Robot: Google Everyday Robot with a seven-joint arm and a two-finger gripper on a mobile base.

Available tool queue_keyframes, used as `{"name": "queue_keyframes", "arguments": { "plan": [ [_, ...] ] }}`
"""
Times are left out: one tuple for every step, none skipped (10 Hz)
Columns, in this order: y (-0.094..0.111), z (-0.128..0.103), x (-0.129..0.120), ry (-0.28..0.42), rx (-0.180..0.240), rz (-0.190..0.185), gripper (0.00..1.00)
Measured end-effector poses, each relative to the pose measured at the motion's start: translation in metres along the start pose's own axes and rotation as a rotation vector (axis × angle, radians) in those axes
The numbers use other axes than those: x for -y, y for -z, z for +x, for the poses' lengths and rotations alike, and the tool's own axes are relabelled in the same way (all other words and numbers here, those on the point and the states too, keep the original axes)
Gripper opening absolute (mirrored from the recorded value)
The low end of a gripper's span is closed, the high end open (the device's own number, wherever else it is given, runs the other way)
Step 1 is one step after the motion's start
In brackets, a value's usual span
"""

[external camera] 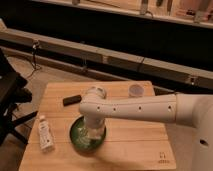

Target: Place the white sponge in the ceramic bowl

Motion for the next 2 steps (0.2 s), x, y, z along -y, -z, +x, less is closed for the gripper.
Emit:
{"name": "queue_keyframes", "arguments": {
  "plan": [
    [0.0002, 0.0000, -0.0001, 0.000, 0.001, 0.000, 0.80],
    [0.0004, 0.0001, 0.0000, 0.000, 0.002, 0.000, 0.80]
  ]
}}
